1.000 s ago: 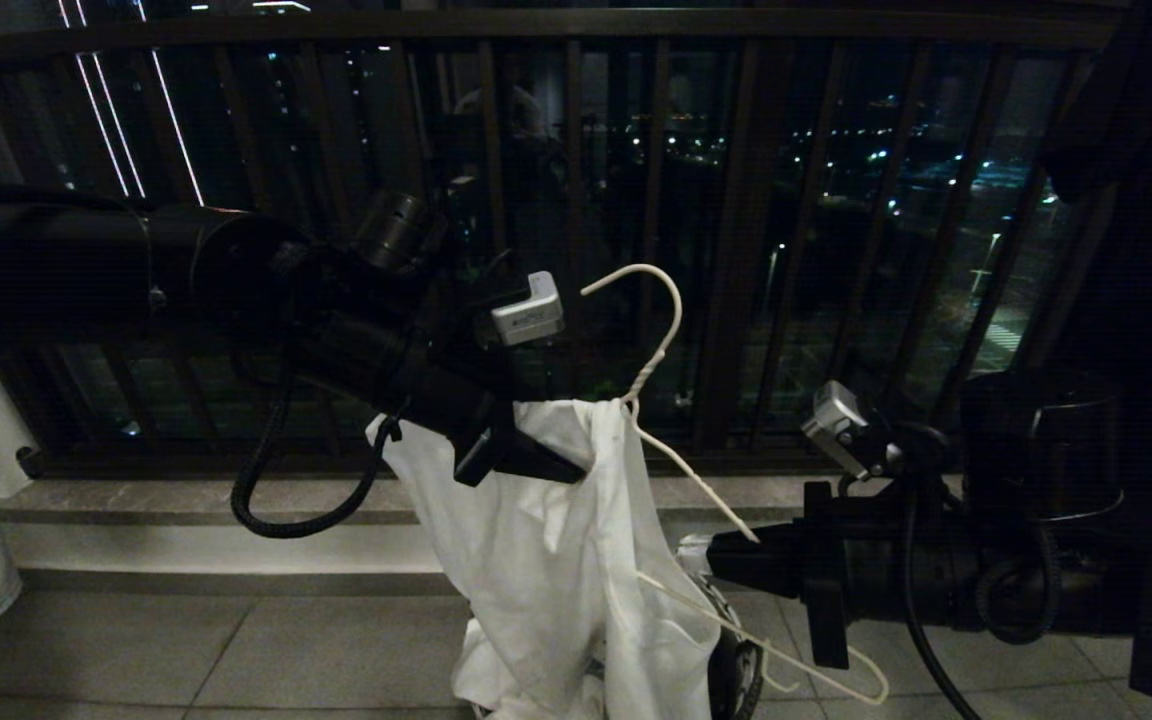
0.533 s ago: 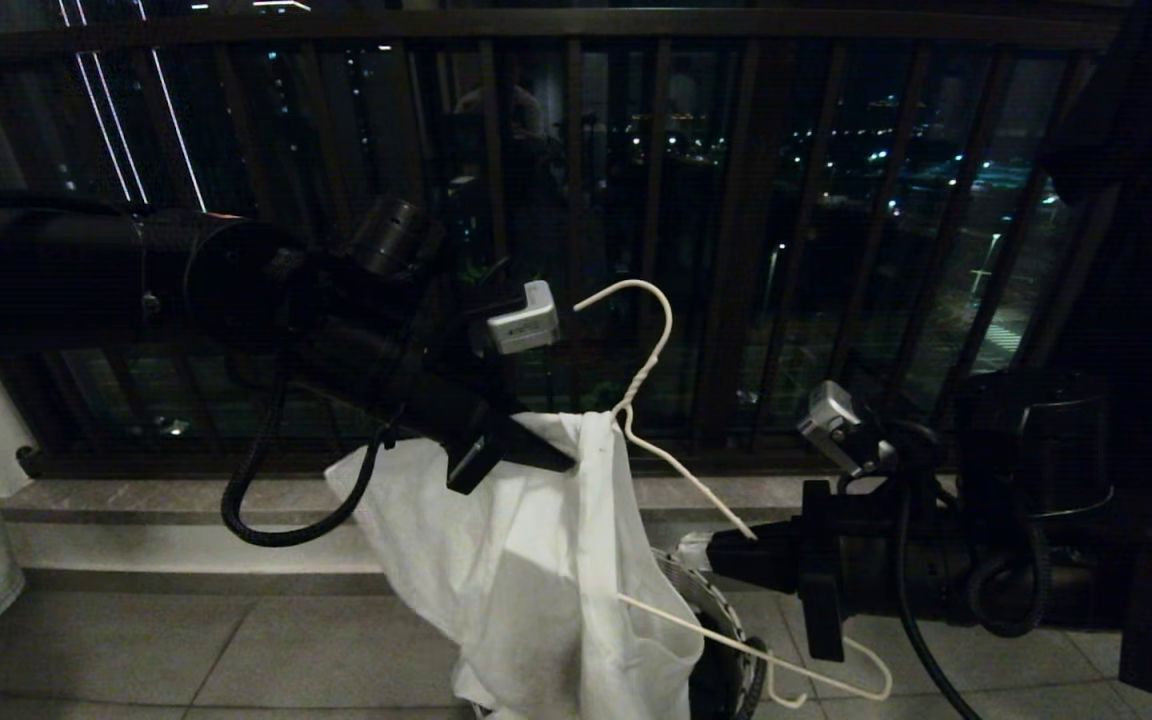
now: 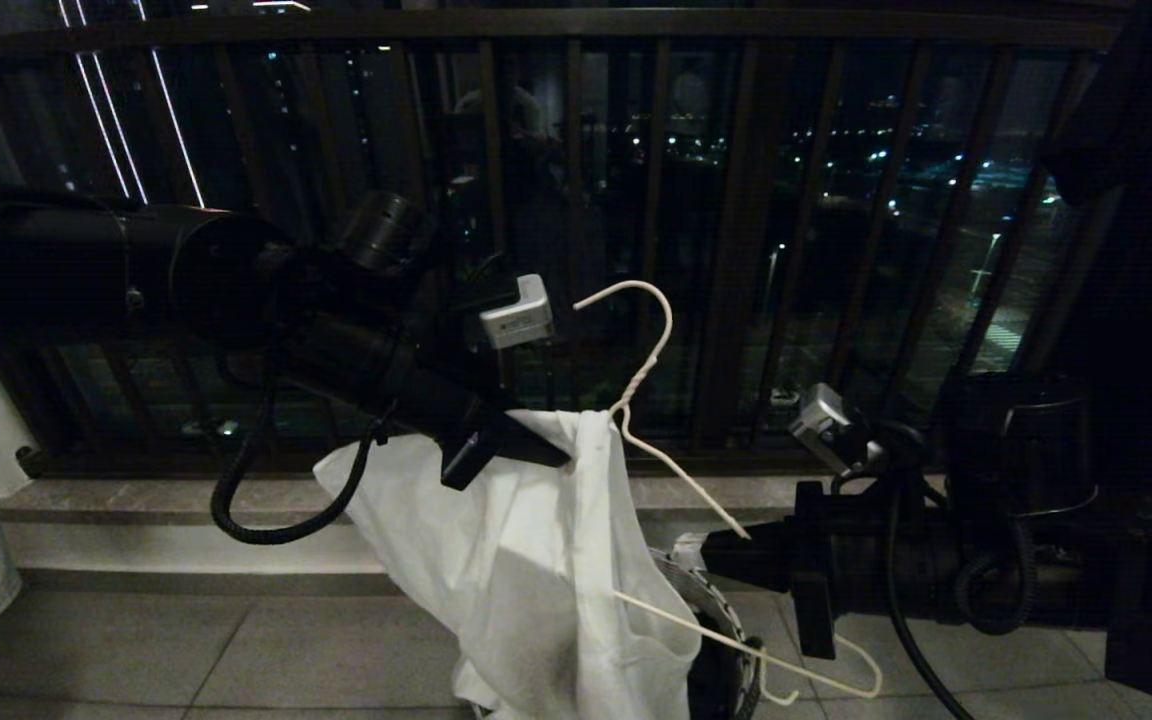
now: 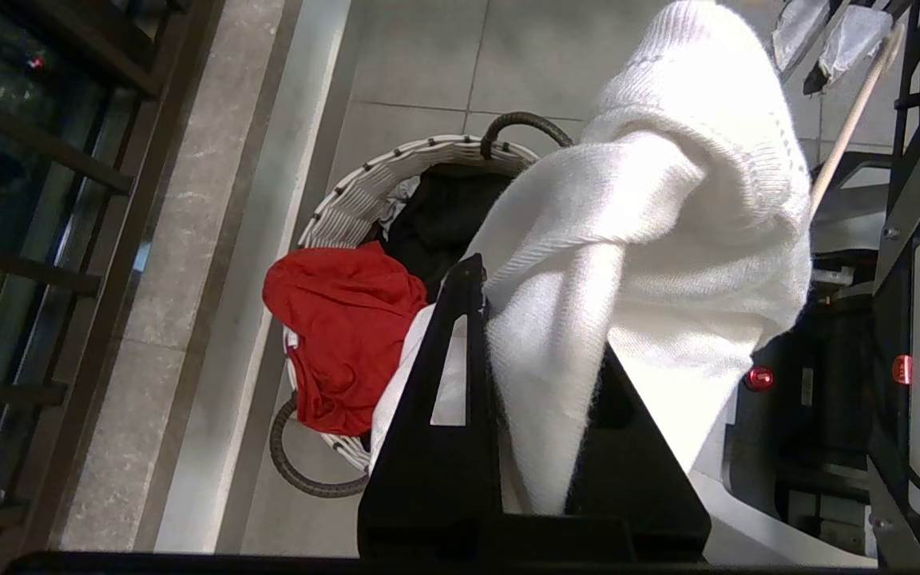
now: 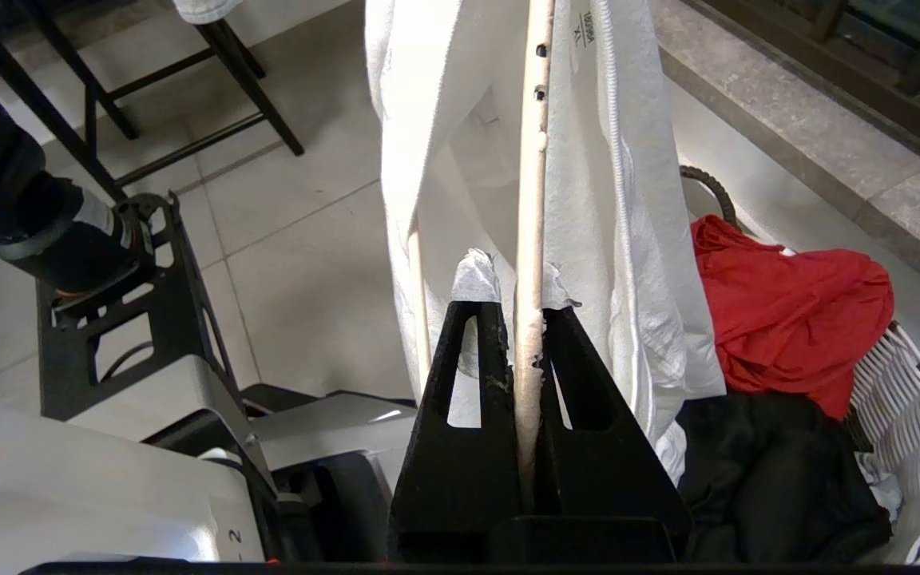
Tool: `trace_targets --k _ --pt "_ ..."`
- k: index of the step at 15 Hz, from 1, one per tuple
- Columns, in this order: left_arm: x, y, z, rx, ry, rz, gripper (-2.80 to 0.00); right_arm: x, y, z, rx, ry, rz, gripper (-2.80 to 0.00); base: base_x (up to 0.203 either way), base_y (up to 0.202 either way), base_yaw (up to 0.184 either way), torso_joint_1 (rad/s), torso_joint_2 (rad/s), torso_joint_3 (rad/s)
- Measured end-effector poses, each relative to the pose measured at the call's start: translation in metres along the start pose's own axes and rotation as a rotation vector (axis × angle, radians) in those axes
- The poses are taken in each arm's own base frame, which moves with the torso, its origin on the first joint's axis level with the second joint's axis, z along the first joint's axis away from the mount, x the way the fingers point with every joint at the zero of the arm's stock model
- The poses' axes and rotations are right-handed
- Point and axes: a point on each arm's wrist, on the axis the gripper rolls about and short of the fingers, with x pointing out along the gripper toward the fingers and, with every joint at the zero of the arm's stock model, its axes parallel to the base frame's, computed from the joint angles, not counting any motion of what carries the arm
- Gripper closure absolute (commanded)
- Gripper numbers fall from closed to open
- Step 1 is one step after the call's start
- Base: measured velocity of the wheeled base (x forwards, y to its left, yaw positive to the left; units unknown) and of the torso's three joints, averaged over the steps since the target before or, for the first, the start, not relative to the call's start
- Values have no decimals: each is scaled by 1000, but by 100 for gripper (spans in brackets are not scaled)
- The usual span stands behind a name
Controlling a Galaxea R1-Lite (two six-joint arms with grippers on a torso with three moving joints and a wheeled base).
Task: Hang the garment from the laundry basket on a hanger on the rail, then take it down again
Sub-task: Hang the clothes on the clothes rack
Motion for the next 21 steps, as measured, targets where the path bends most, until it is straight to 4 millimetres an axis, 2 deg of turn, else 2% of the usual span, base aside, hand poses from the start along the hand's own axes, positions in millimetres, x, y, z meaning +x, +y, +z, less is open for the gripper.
trace_targets --k 6,7,15,18,21 --pt "-9 -4 3 2 -8 13 0 -3 -5 5 -2 -17 -41 0 0 0 0 0 0 0" --pt "-11 -5 3 3 -9 15 0 -3 -6 5 -4 -19 -43 -280 0 0 0 0 0 0" --pt "-21 -5 0 -20 -1 36 0 -4 -9 8 -6 -29 -74 -280 0 0 0 0 0 0" --pt "-23 -5 -1 -70 6 39 0 -19 -19 21 6 -85 -142 -280 0 0 0 0 0 0" --pt "-27 -6 3 -151 -5 50 0 -38 -19 39 22 -165 -178 -280 0 0 0 0 0 0"
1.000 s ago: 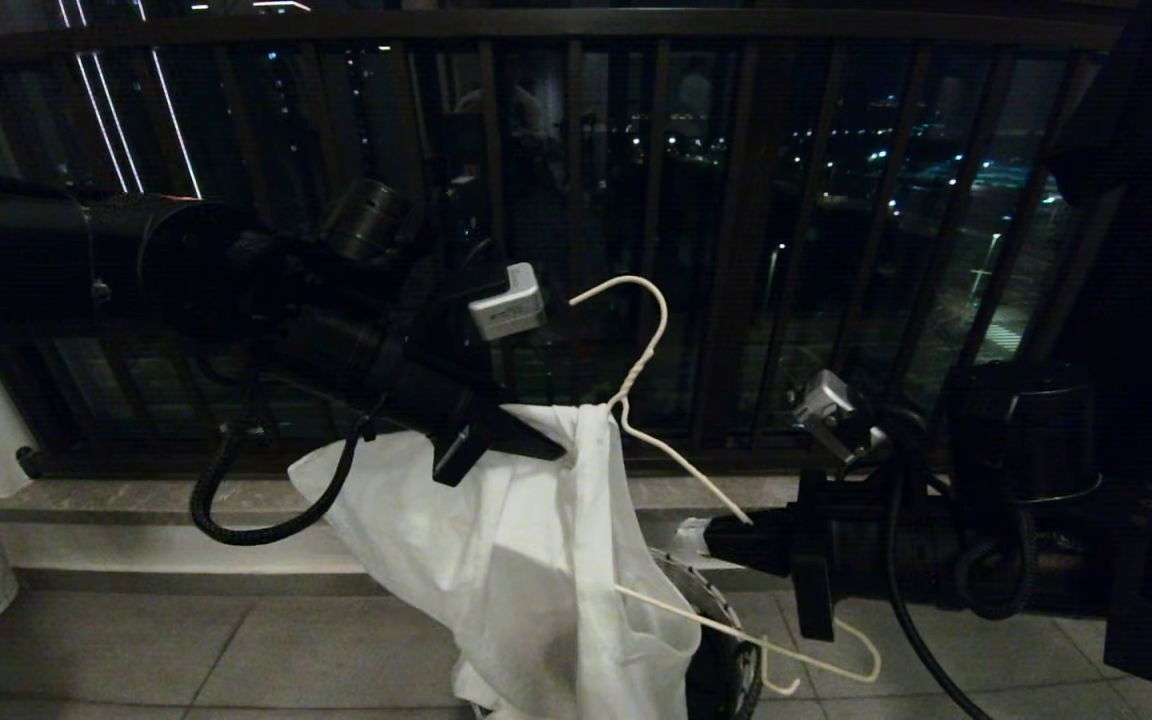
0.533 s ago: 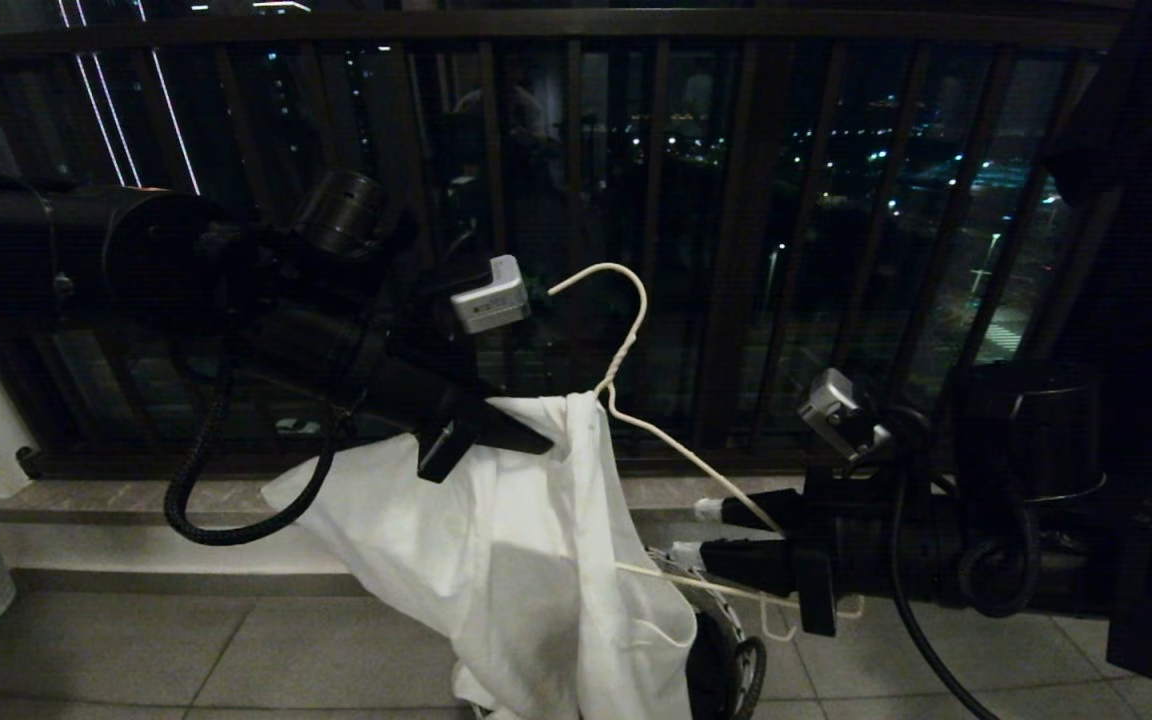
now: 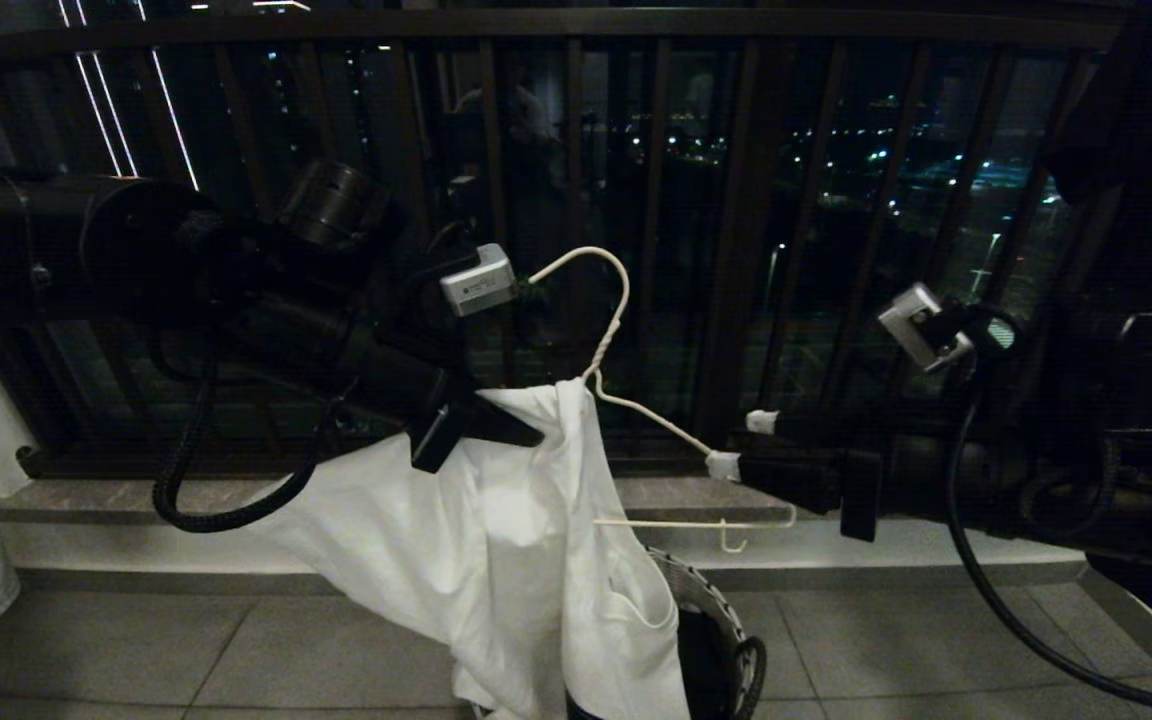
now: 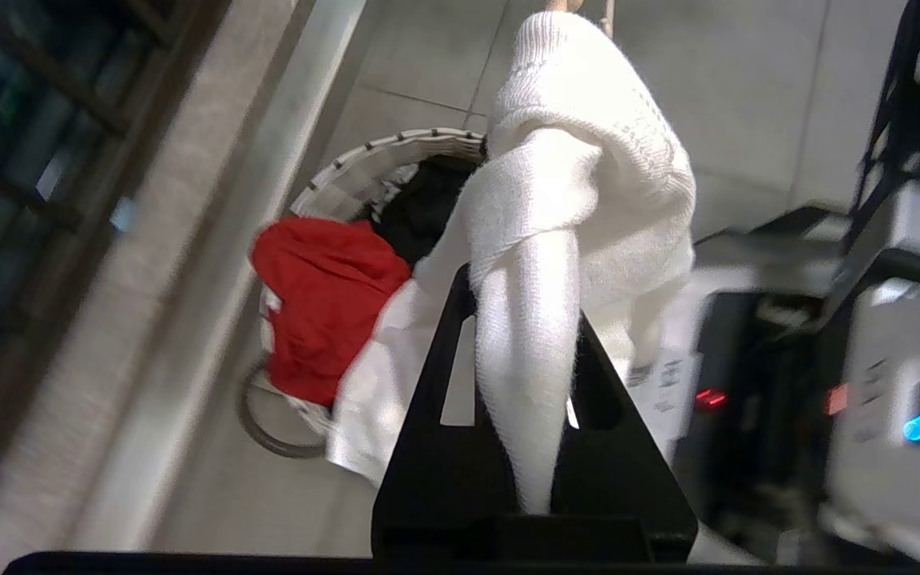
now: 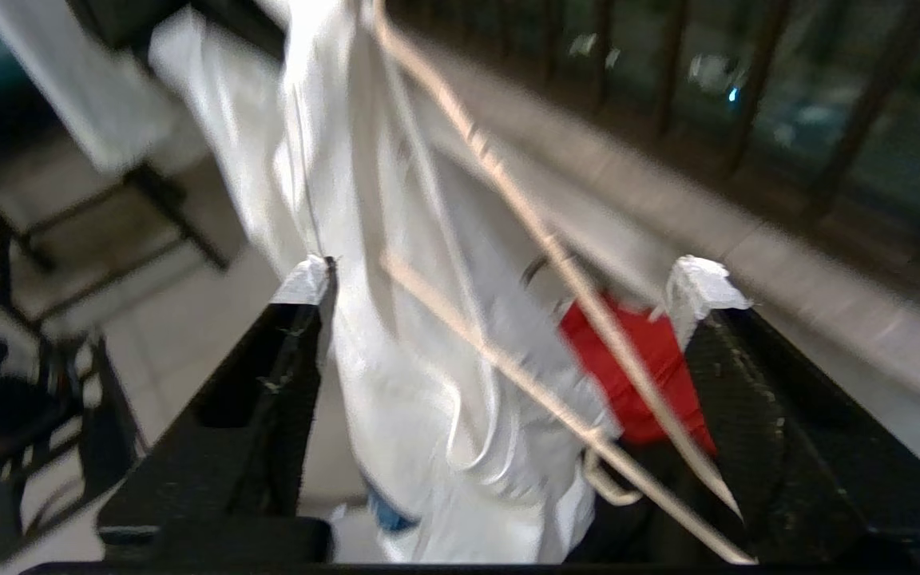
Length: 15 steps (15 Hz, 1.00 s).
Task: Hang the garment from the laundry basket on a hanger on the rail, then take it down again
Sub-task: Hang the clothes on the clothes rack
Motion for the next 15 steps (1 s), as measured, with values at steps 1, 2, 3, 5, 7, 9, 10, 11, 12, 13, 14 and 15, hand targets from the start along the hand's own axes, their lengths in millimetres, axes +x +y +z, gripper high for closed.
trace_targets --k 1,2,3,5,7,9,10,11,12,13,14,15 --pt "-2 -2 1 -20 -3 1 0 -6 0 8 -5 -30 -14 -280 0 0 0 0 0 0" --pt "-4 -4 0 -43 -1 0 0 -11 1 15 -4 -58 -27 0 0 0 0 0 0 0" --pt "-7 -7 -1 -70 0 1 0 -15 2 20 1 -79 -41 0 0 0 0 0 0 0" --pt "-13 -11 -5 -100 3 2 0 -23 6 29 9 -93 -59 0 0 0 0 0 0 0" --pt "-17 -16 -8 -115 2 -1 0 -35 15 40 42 -64 -82 0 0 0 0 0 0 0" --pt "-24 -20 -9 -140 -16 13 0 -46 34 55 106 -5 -117 0 0 0 0 0 0 0" --pt "-27 -22 -10 -146 -27 23 0 -47 45 55 141 55 -148 0 0 0 0 0 0 0" --pt "-29 -23 -11 -149 -43 35 0 -46 53 50 169 120 -189 0 0 0 0 0 0 0" --pt "-31 -24 -12 -163 -64 51 0 -43 61 42 200 186 -223 0 0 0 0 0 0 0" --pt "-33 -26 -14 -181 -84 63 0 -39 68 36 219 229 -228 0 0 0 0 0 0 0" --pt "-35 -29 -16 -197 -108 75 0 -33 76 30 224 267 -218 0 0 0 0 0 0 0" --pt "-38 -31 -17 -217 -131 88 0 -27 81 26 221 293 -213 0 0 0 0 0 0 0"
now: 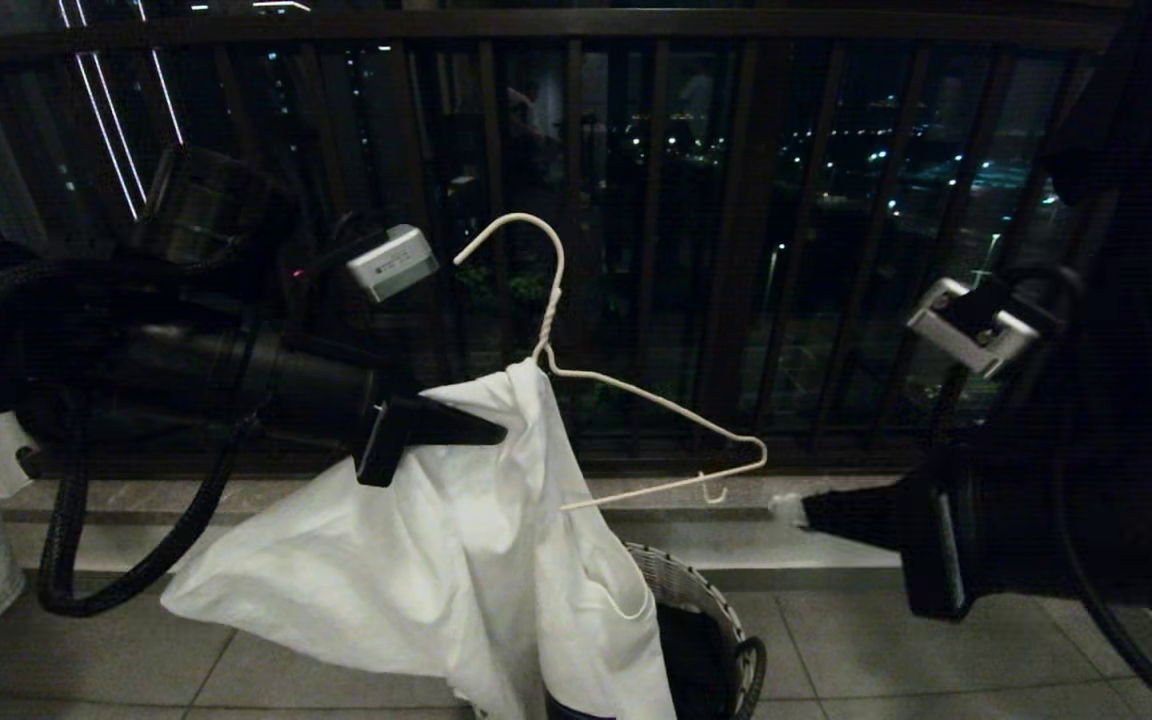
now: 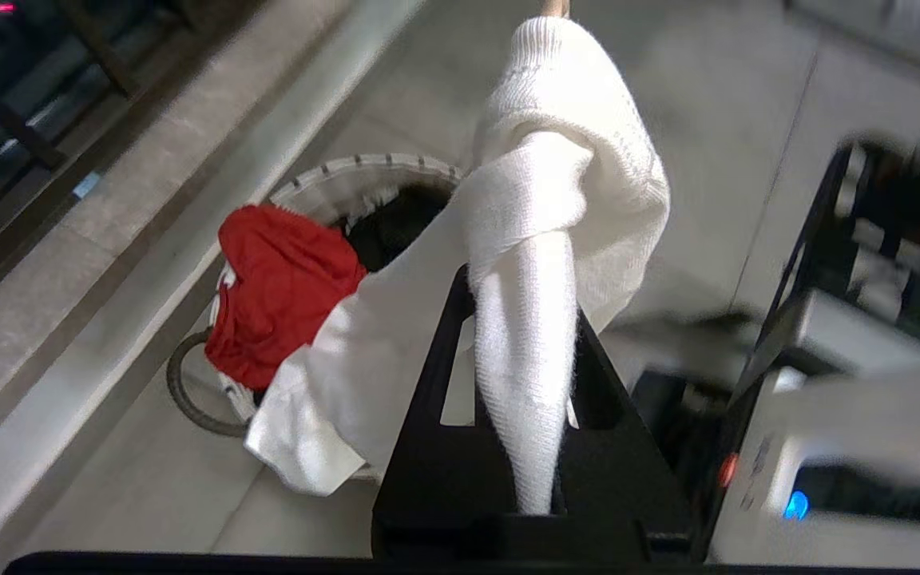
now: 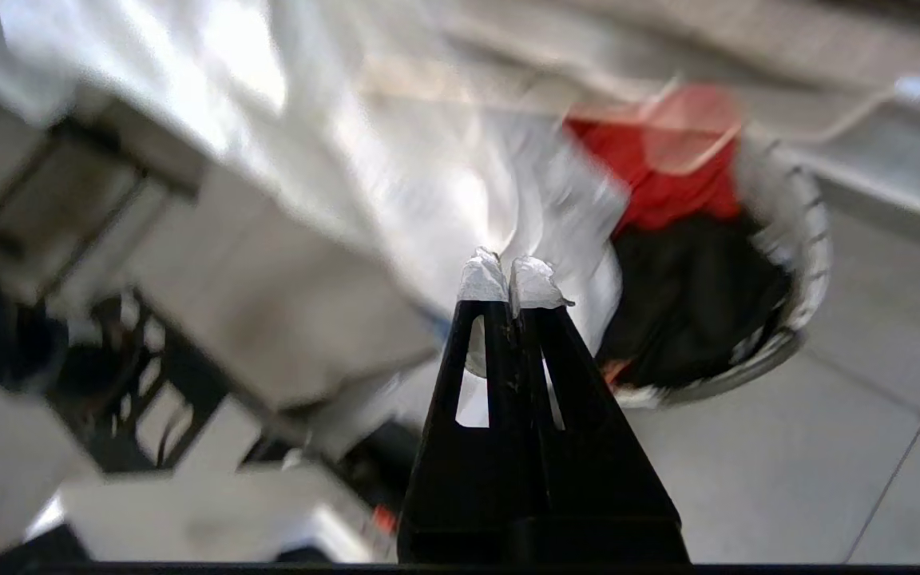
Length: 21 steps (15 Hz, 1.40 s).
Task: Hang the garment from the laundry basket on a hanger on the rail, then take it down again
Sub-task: Hang the clothes on the clothes rack
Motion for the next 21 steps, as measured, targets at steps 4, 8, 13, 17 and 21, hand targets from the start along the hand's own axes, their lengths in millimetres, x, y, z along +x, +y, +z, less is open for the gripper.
trace_targets --k 4,8,13,17,21 --pt "-6 0 5 -8 -75 31 0 29 6 -8 5 84 8 0 0 0 0 0 0 0" --pt "-3 4 5 -13 -82 39 0 63 2 -16 70 8 32 -280 0 0 0 0 0 0" --pt "-5 2 4 -11 -83 39 0 97 -7 -33 120 -29 -83 -280 0 0 0 0 0 0" --pt "-7 1 4 -8 -86 40 0 121 -10 -35 125 -58 -170 -280 0 0 0 0 0 0" --pt "-10 -1 5 4 -100 43 0 137 -13 -40 120 -38 -219 -280 0 0 0 0 0 0"
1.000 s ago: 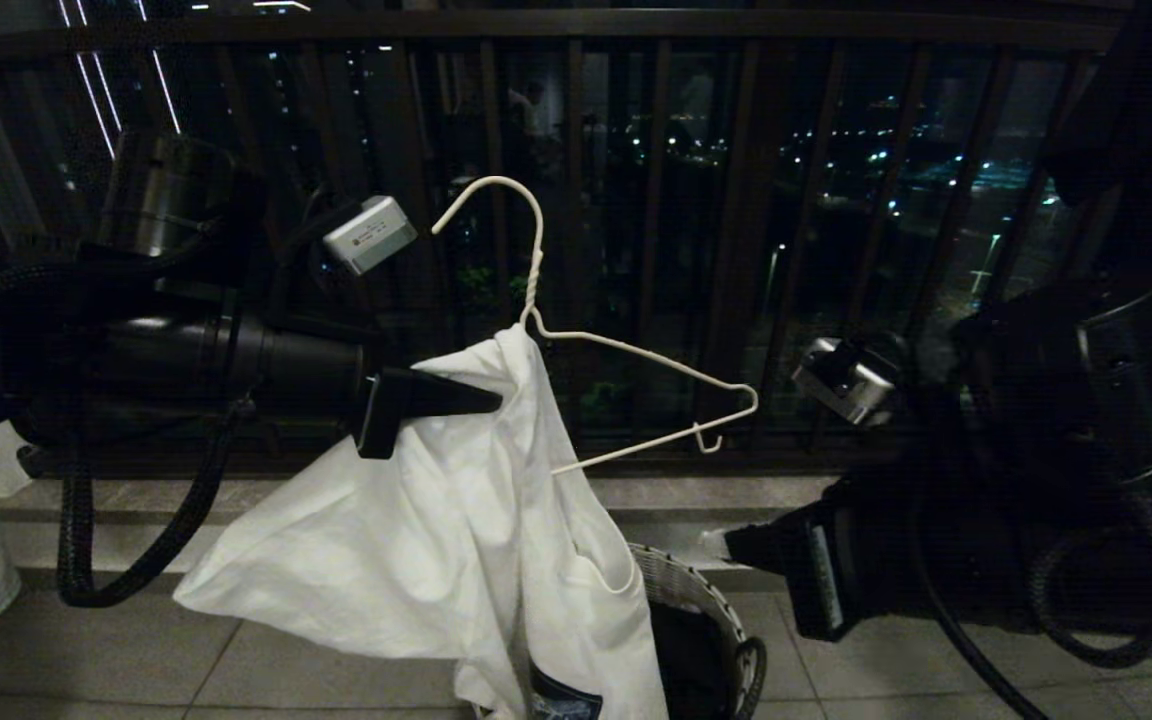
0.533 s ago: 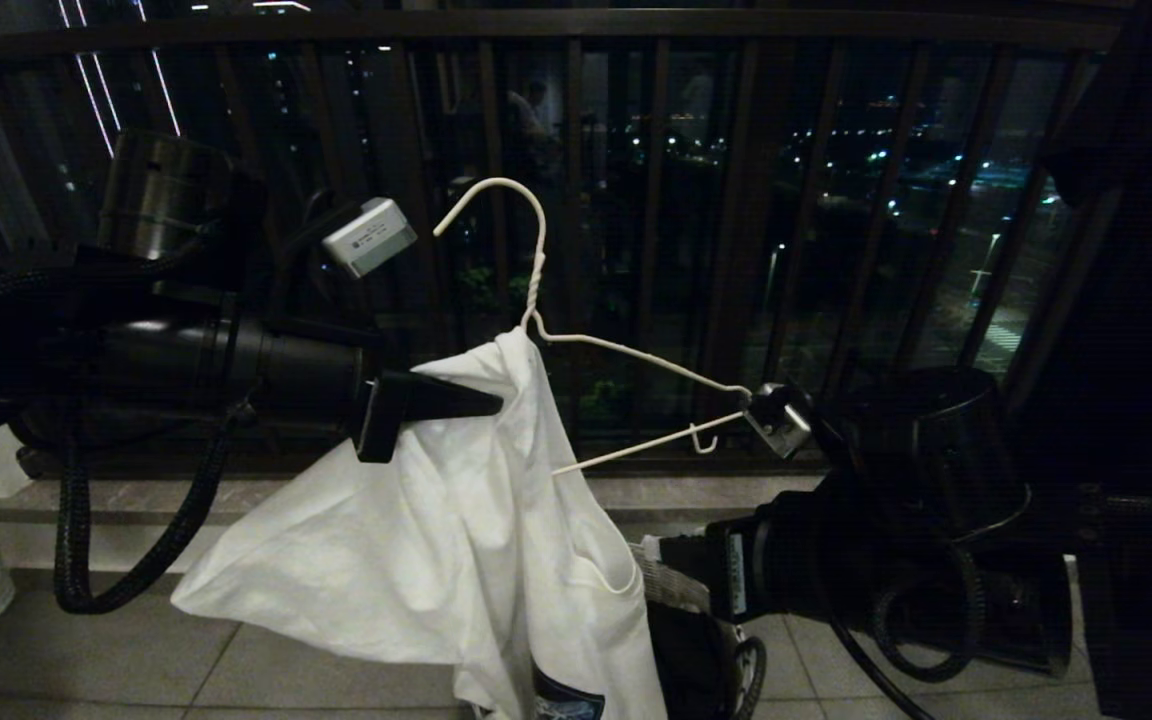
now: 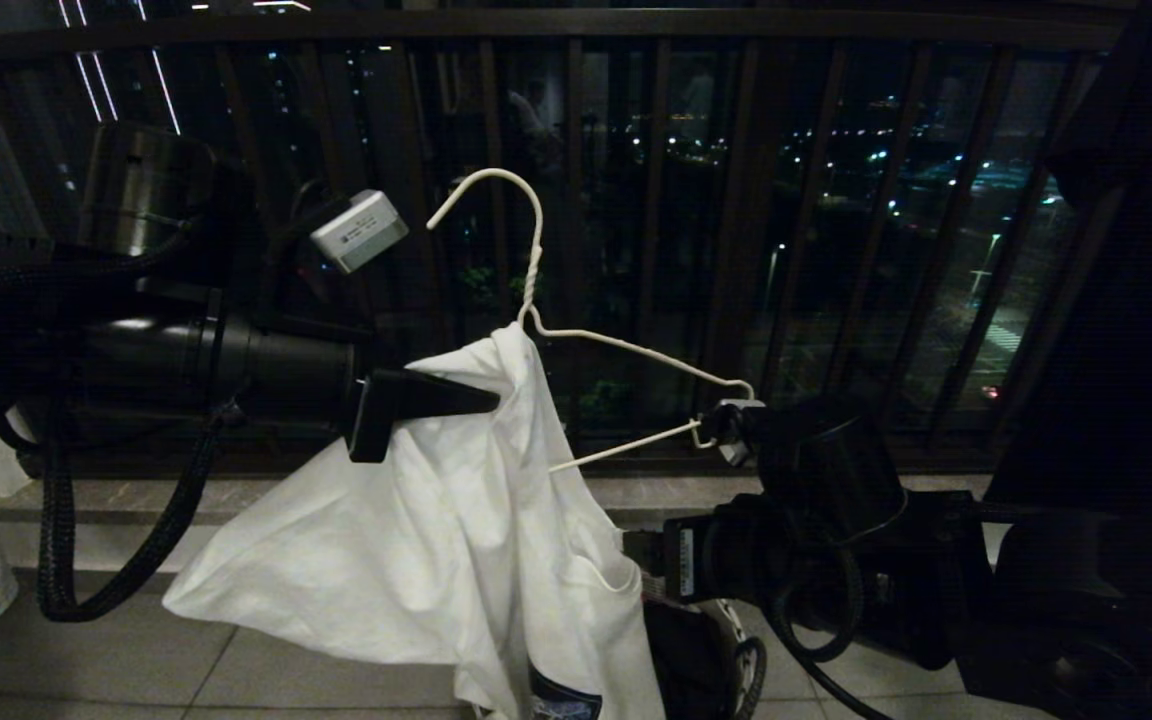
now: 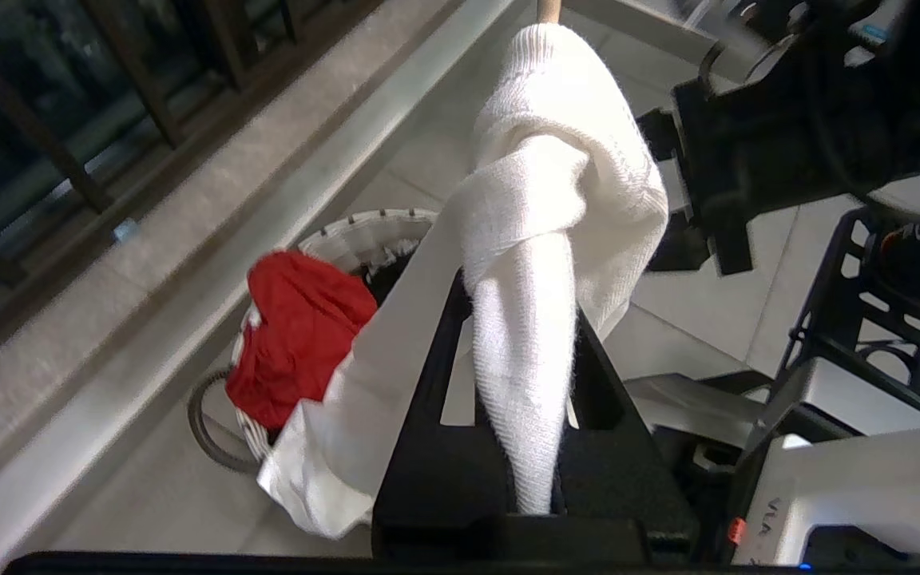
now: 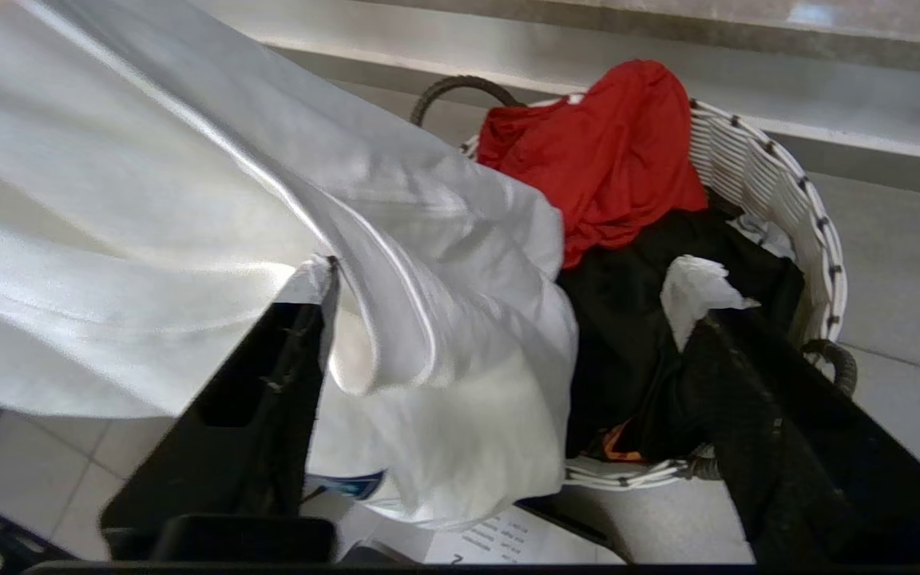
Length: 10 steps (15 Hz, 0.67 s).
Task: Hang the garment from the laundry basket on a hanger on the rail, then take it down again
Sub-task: Hang the clothes on the clothes rack
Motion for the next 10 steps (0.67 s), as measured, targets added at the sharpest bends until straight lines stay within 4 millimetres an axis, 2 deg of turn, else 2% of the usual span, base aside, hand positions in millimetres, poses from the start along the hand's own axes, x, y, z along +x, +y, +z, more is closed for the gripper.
trace_targets --k 7,8,10 --pt "-1 0 -1 2 -4 3 0 8 3 -7 -13 17 -21 -280 0 0 0 0 0 0" --pt "-1 0 -1 2 -5 4 0 12 3 -9 -14 13 -36 0 0 0 0 0 0 0" --pt "-2 1 0 5 -11 11 0 19 1 -11 -14 10 -63 0 0 0 0 0 0 0"
